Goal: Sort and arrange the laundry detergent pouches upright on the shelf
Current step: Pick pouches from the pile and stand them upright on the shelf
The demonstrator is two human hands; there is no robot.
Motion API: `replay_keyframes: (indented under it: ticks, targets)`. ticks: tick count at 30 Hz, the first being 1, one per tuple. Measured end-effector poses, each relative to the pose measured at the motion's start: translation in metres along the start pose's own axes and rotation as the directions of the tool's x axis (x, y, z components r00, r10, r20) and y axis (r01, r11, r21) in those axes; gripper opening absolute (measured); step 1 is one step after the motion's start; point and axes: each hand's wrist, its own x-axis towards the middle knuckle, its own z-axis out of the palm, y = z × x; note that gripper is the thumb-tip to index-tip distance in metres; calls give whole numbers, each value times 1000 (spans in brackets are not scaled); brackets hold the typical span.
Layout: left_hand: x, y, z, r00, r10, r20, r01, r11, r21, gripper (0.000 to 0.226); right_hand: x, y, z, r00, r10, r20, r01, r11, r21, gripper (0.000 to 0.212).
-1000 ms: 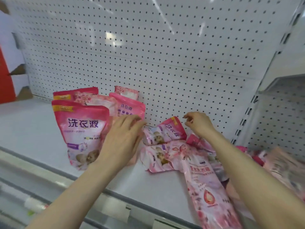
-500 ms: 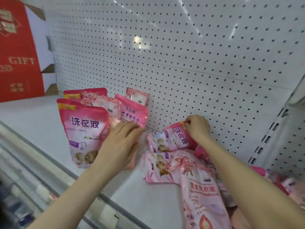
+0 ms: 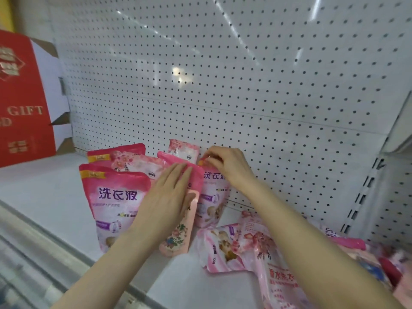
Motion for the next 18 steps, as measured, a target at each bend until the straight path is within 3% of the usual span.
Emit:
replay_keyframes:
  ticks: [2, 6, 15, 18]
  targets:
    - [0, -2, 3, 999, 3, 37, -3, 1000, 12, 59, -1, 1, -1, 999, 4, 41, -3, 1000, -14, 22]
    - [1, -4, 4, 999, 16, 45, -17, 1000, 19, 55, 1, 18, -9, 995, 81, 54, -65, 967, -245, 21]
    - [-3, 0, -4, 997, 75, -12, -75, 995, -64, 40, -24, 6, -38, 988, 149, -43, -153, 983, -104, 27]
    - [-8, 11, -6, 984, 155, -82, -166, 976, -144, 42, -61, 7, -69, 967, 255, -18, -255, 958, -133, 25]
